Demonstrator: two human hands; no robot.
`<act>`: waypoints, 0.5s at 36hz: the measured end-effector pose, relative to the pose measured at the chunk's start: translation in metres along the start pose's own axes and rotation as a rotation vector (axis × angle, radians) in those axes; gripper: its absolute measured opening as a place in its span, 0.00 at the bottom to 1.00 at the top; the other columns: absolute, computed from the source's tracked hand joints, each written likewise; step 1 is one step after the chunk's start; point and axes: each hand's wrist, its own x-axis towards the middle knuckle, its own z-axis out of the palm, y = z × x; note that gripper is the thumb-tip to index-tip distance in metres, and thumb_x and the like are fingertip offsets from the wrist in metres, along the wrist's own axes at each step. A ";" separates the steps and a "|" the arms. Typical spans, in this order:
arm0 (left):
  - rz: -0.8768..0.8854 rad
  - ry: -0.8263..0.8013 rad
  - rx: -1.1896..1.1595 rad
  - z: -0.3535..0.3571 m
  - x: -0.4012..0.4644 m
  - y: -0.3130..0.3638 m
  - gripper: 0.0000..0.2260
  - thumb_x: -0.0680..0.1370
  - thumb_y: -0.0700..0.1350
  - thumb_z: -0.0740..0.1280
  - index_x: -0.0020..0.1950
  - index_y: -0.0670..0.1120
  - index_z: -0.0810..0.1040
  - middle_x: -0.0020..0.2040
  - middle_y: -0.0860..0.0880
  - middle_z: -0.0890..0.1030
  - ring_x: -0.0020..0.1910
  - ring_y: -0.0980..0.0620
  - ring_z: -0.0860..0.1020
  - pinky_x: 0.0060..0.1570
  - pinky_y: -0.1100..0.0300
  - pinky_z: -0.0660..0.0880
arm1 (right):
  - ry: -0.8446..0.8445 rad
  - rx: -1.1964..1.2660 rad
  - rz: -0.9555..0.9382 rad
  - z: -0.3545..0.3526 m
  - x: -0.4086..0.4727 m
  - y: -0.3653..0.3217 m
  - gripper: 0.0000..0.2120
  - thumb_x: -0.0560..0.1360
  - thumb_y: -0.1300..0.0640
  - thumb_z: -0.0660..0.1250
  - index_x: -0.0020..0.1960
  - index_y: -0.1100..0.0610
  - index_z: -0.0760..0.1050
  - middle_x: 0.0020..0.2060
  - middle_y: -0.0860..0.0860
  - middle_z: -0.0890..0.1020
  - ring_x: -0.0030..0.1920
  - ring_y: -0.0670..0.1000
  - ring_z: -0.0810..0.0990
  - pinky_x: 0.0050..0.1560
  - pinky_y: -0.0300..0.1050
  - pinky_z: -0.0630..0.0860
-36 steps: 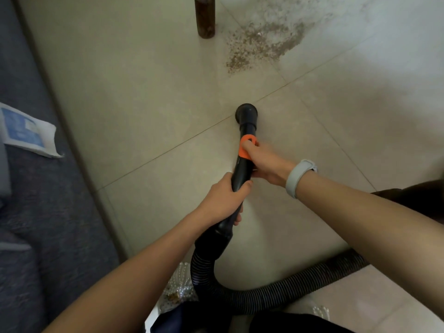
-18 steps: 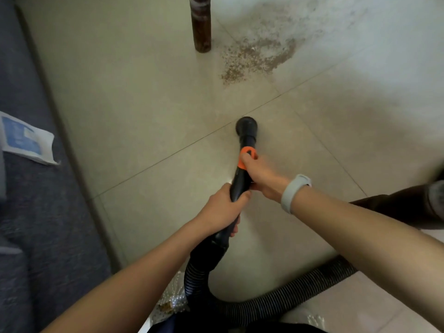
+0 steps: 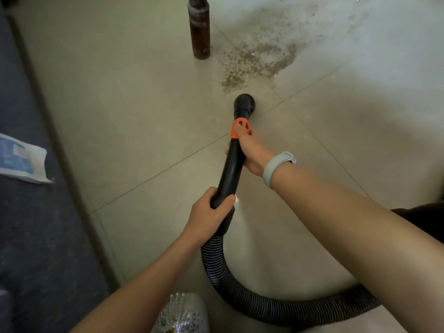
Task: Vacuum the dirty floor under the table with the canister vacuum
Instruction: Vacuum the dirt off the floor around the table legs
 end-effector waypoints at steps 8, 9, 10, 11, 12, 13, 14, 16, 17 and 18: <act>-0.089 0.178 -0.117 -0.008 0.042 0.023 0.15 0.74 0.56 0.69 0.44 0.44 0.76 0.44 0.42 0.82 0.45 0.44 0.81 0.49 0.46 0.78 | -0.163 0.046 -0.020 0.032 0.004 -0.005 0.07 0.80 0.55 0.62 0.47 0.57 0.67 0.36 0.54 0.74 0.32 0.52 0.76 0.39 0.46 0.77; -0.118 0.172 -0.147 -0.011 0.043 0.025 0.18 0.71 0.59 0.70 0.45 0.44 0.76 0.45 0.42 0.82 0.45 0.43 0.82 0.49 0.45 0.79 | -0.151 0.032 -0.026 0.035 0.006 -0.009 0.07 0.80 0.54 0.62 0.47 0.57 0.66 0.36 0.54 0.74 0.32 0.52 0.76 0.39 0.47 0.77; -0.146 0.165 -0.177 -0.014 0.045 0.027 0.22 0.68 0.63 0.70 0.45 0.44 0.76 0.45 0.41 0.83 0.45 0.43 0.82 0.50 0.44 0.79 | -0.137 0.009 -0.032 0.040 0.008 -0.012 0.08 0.81 0.54 0.61 0.47 0.58 0.66 0.36 0.54 0.74 0.32 0.52 0.76 0.40 0.48 0.77; -0.169 0.155 -0.211 -0.017 0.046 0.027 0.26 0.65 0.65 0.69 0.46 0.44 0.78 0.45 0.41 0.83 0.45 0.43 0.83 0.50 0.43 0.79 | -0.121 -0.015 -0.037 0.044 0.011 -0.016 0.09 0.81 0.53 0.60 0.47 0.58 0.66 0.36 0.54 0.74 0.32 0.52 0.76 0.40 0.48 0.77; -0.185 0.138 -0.243 -0.019 0.049 0.026 0.28 0.64 0.67 0.69 0.48 0.43 0.79 0.46 0.41 0.83 0.45 0.42 0.83 0.50 0.43 0.80 | -0.100 -0.039 -0.042 0.048 0.013 -0.020 0.10 0.81 0.53 0.60 0.46 0.58 0.66 0.36 0.54 0.73 0.32 0.52 0.76 0.39 0.48 0.77; -0.187 0.117 -0.282 -0.021 0.051 0.025 0.28 0.66 0.66 0.68 0.49 0.43 0.80 0.45 0.41 0.84 0.44 0.42 0.83 0.49 0.44 0.80 | -0.083 -0.056 -0.048 0.051 0.015 -0.023 0.10 0.81 0.52 0.60 0.45 0.58 0.66 0.36 0.54 0.73 0.32 0.52 0.76 0.38 0.47 0.77; -0.180 0.096 -0.315 -0.022 0.052 0.026 0.26 0.71 0.64 0.67 0.51 0.41 0.80 0.45 0.40 0.84 0.42 0.43 0.83 0.46 0.47 0.81 | -0.071 -0.067 -0.056 0.054 0.018 -0.026 0.10 0.81 0.52 0.59 0.46 0.58 0.66 0.37 0.54 0.73 0.32 0.52 0.76 0.38 0.47 0.77; -0.167 0.064 -0.364 -0.022 0.054 0.028 0.23 0.77 0.59 0.64 0.54 0.39 0.78 0.42 0.40 0.83 0.36 0.45 0.82 0.38 0.54 0.80 | -0.050 -0.072 -0.071 0.056 0.022 -0.034 0.11 0.81 0.52 0.59 0.48 0.59 0.66 0.37 0.54 0.73 0.31 0.52 0.75 0.36 0.46 0.77; -0.156 0.049 -0.375 -0.021 0.055 0.030 0.23 0.78 0.59 0.63 0.55 0.38 0.78 0.40 0.40 0.82 0.34 0.46 0.82 0.36 0.55 0.79 | -0.036 -0.067 -0.078 0.055 0.024 -0.039 0.11 0.81 0.52 0.59 0.48 0.60 0.67 0.36 0.54 0.73 0.31 0.52 0.75 0.35 0.46 0.77; -0.143 0.035 -0.370 -0.020 0.056 0.032 0.23 0.78 0.59 0.63 0.56 0.38 0.77 0.39 0.41 0.82 0.33 0.46 0.81 0.35 0.55 0.79 | -0.022 -0.058 -0.081 0.054 0.025 -0.043 0.11 0.81 0.52 0.59 0.47 0.60 0.67 0.35 0.54 0.73 0.30 0.52 0.75 0.34 0.46 0.77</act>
